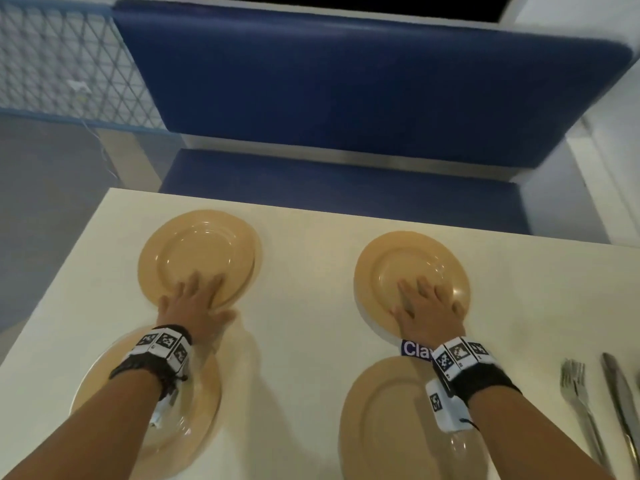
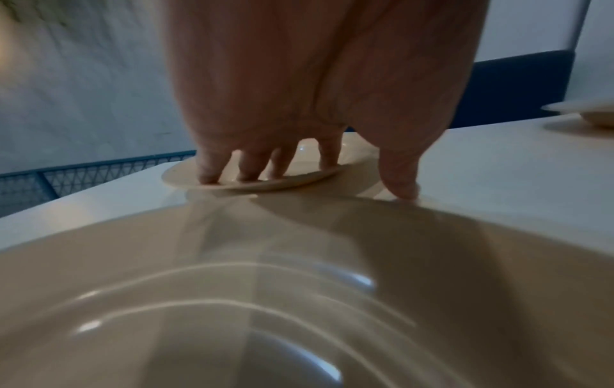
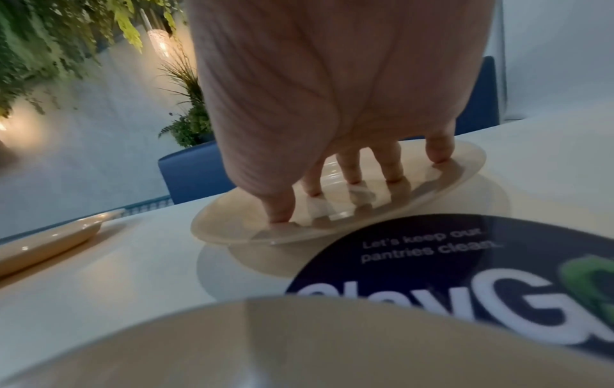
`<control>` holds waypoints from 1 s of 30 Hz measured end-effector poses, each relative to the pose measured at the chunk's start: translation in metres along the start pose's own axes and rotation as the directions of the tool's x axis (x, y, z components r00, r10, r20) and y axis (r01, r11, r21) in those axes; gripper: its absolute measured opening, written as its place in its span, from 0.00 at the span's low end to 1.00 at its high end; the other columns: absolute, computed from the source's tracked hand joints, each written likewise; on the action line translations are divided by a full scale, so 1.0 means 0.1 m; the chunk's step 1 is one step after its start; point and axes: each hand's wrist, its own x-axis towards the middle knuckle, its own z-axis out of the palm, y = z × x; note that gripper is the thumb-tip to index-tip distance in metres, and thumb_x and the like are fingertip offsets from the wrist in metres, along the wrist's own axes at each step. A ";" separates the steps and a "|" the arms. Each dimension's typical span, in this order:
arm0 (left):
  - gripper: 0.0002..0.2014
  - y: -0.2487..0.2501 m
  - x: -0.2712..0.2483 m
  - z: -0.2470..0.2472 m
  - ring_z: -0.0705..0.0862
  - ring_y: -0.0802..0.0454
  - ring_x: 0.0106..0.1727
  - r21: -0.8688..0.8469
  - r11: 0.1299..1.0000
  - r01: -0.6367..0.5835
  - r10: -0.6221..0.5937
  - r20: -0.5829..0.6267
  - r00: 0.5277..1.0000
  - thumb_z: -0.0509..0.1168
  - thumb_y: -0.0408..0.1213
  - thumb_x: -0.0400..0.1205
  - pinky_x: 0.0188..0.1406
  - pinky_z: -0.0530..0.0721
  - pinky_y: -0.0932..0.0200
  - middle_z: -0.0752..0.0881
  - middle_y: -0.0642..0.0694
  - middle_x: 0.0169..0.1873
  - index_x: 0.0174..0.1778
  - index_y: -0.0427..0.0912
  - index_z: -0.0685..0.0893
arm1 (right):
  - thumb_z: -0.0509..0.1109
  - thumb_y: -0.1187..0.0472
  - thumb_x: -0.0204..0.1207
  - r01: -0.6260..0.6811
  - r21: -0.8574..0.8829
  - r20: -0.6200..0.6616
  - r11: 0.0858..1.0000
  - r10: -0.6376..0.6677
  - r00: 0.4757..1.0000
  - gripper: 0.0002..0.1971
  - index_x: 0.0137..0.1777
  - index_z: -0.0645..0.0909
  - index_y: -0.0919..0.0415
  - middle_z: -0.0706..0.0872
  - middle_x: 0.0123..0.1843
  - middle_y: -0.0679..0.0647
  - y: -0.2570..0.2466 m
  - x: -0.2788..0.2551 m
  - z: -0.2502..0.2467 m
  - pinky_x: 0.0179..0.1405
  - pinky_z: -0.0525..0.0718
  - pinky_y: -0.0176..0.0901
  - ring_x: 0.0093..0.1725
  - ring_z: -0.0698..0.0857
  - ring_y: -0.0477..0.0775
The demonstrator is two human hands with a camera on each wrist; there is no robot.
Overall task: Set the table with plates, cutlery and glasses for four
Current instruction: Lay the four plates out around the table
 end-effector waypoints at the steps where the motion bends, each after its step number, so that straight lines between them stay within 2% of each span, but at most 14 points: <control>1: 0.39 -0.02 0.01 0.04 0.47 0.36 0.89 0.013 1.000 -0.004 0.004 -0.007 1.000 0.58 0.65 0.82 0.85 0.49 0.30 0.42 0.45 0.89 0.86 0.68 0.44 | 0.52 0.36 0.83 -0.016 0.007 0.012 1.000 0.016 1.000 0.31 0.84 0.49 0.35 0.46 0.89 0.48 0.02 -0.02 -0.01 0.81 0.51 0.73 0.87 0.47 0.66; 9: 0.39 -0.07 0.00 0.01 0.49 0.37 0.89 0.030 0.999 -0.033 0.033 -0.002 0.999 0.59 0.62 0.83 0.86 0.51 0.31 0.44 0.45 0.89 0.86 0.68 0.46 | 0.56 0.39 0.82 -0.048 0.039 0.018 0.998 0.048 0.999 0.31 0.83 0.51 0.35 0.49 0.89 0.48 -0.06 0.01 0.01 0.79 0.54 0.74 0.86 0.52 0.65; 11: 0.40 -0.05 -0.05 -0.04 0.50 0.37 0.89 -0.010 0.999 -0.051 0.051 -0.003 0.999 0.61 0.62 0.82 0.85 0.51 0.30 0.47 0.44 0.89 0.87 0.66 0.47 | 0.58 0.42 0.82 -0.048 0.106 -0.034 0.993 0.052 0.998 0.29 0.82 0.55 0.36 0.55 0.87 0.50 -0.07 -0.05 -0.03 0.78 0.58 0.74 0.85 0.56 0.63; 13: 0.40 -0.04 -0.19 -0.07 0.57 0.37 0.87 -0.035 0.993 -0.110 0.108 -0.064 0.992 0.65 0.59 0.81 0.83 0.56 0.29 0.56 0.42 0.87 0.86 0.61 0.53 | 0.60 0.47 0.83 -0.002 0.164 -0.159 0.986 0.029 0.987 0.24 0.79 0.66 0.43 0.69 0.81 0.53 -0.10 -0.30 -0.07 0.73 0.70 0.68 0.80 0.69 0.60; 14: 0.38 -0.05 -0.31 -0.08 0.65 0.37 0.84 -0.051 0.988 -0.145 0.139 -0.119 0.983 0.67 0.57 0.81 0.80 0.63 0.29 0.64 0.41 0.85 0.85 0.57 0.59 | 0.61 0.50 0.83 0.042 0.188 -0.215 0.981 0.000 0.977 0.20 0.75 0.73 0.47 0.76 0.74 0.53 -0.12 -0.50 -0.05 0.67 0.77 0.61 0.73 0.76 0.59; 16: 0.29 -0.14 -0.63 -0.03 0.83 0.38 0.67 -0.111 0.974 -0.196 0.164 -0.243 0.956 0.71 0.53 0.79 0.68 0.79 0.33 0.80 0.42 0.73 0.75 0.51 0.74 | 0.58 0.50 0.81 0.131 0.139 -0.255 0.982 -0.093 0.962 0.17 0.64 0.83 0.51 0.83 0.61 0.48 -0.14 -1.03 0.10 0.58 0.80 0.51 0.61 0.82 0.56; 17: 0.24 -0.22 -0.81 0.04 0.87 0.40 0.57 -0.138 0.970 -0.198 0.150 -0.297 0.943 0.72 0.51 0.79 0.61 0.84 0.36 0.84 0.43 0.67 0.69 0.50 0.78 | 0.55 0.48 0.79 0.156 0.088 -0.247 0.984 -0.130 0.960 0.20 0.60 0.85 0.51 0.85 0.58 0.47 -0.14 -1.31 0.25 0.58 0.79 0.48 0.59 0.82 0.55; 19: 0.17 -0.43 -1.14 0.25 0.87 0.41 0.49 -0.200 0.969 -0.142 0.070 -0.333 0.940 0.73 0.47 0.79 0.53 0.84 0.39 0.85 0.43 0.59 0.60 0.48 0.80 | 0.54 0.43 0.75 0.124 0.055 -0.191 0.991 -0.112 0.975 0.25 0.62 0.86 0.51 0.87 0.60 0.48 -0.08 -1.75 0.65 0.63 0.79 0.48 0.62 0.84 0.56; 21: 0.15 -0.62 -1.37 0.48 0.85 0.40 0.53 -0.302 0.953 -0.026 -0.065 -0.289 0.955 0.74 0.45 0.78 0.57 0.80 0.40 0.84 0.44 0.60 0.57 0.50 0.78 | 0.56 0.37 0.73 0.045 0.019 -0.066 0.999 -0.044 0.997 0.30 0.71 0.80 0.49 0.83 0.70 0.52 -0.01 -1.99 1.01 0.69 0.78 0.59 0.71 0.80 0.60; 23: 0.20 -0.77 -1.50 0.72 0.79 0.42 0.68 -0.317 0.943 0.099 -0.163 -0.185 0.969 0.73 0.49 0.78 0.66 0.74 0.37 0.78 0.47 0.70 0.63 0.56 0.76 | 0.54 0.34 0.75 0.039 -0.001 -0.022 0.999 -0.039 0.999 0.34 0.77 0.75 0.49 0.78 0.76 0.58 0.04 -2.07 1.27 0.73 0.72 0.69 0.74 0.78 0.67; 25: 0.28 -0.89 -1.56 0.94 0.63 0.43 0.84 -0.247 0.963 0.110 -0.143 -0.121 0.982 0.67 0.55 0.81 0.77 0.64 0.32 0.63 0.48 0.84 0.77 0.60 0.67 | 0.45 0.32 0.80 0.045 -0.023 -0.030 0.999 -0.046 0.999 0.36 0.80 0.73 0.49 0.76 0.78 0.60 0.07 -2.08 1.38 0.76 0.66 0.72 0.75 0.76 0.70; 27: 0.34 -0.97 -1.61 1.06 0.52 0.43 0.88 -0.212 0.972 0.103 -0.123 -0.082 0.989 0.60 0.58 0.85 0.83 0.55 0.31 0.51 0.48 0.89 0.86 0.62 0.56 | 0.37 0.29 0.79 0.047 -0.023 -0.009 0.999 -0.047 0.999 0.40 0.81 0.71 0.47 0.74 0.80 0.59 0.07 -2.10 1.39 0.78 0.61 0.70 0.77 0.74 0.69; 28: 0.35 -0.99 -1.63 1.09 0.50 0.42 0.89 -0.191 0.977 0.095 -0.110 -0.072 0.991 0.58 0.60 0.85 0.83 0.54 0.32 0.48 0.48 0.89 0.87 0.62 0.52 | 0.36 0.29 0.79 0.045 -0.029 -0.002 0.999 -0.045 0.999 0.40 0.82 0.69 0.46 0.72 0.82 0.58 0.07 -2.12 1.38 0.78 0.60 0.69 0.79 0.72 0.68; 30: 0.36 -1.01 -1.68 1.16 0.49 0.42 0.89 -0.148 0.986 0.077 -0.089 -0.071 0.994 0.55 0.62 0.85 0.84 0.54 0.32 0.46 0.49 0.89 0.87 0.63 0.48 | 0.42 0.31 0.79 0.041 -0.013 -0.006 0.999 -0.041 0.999 0.36 0.83 0.66 0.45 0.70 0.83 0.57 0.05 -2.16 1.36 0.78 0.63 0.69 0.80 0.70 0.68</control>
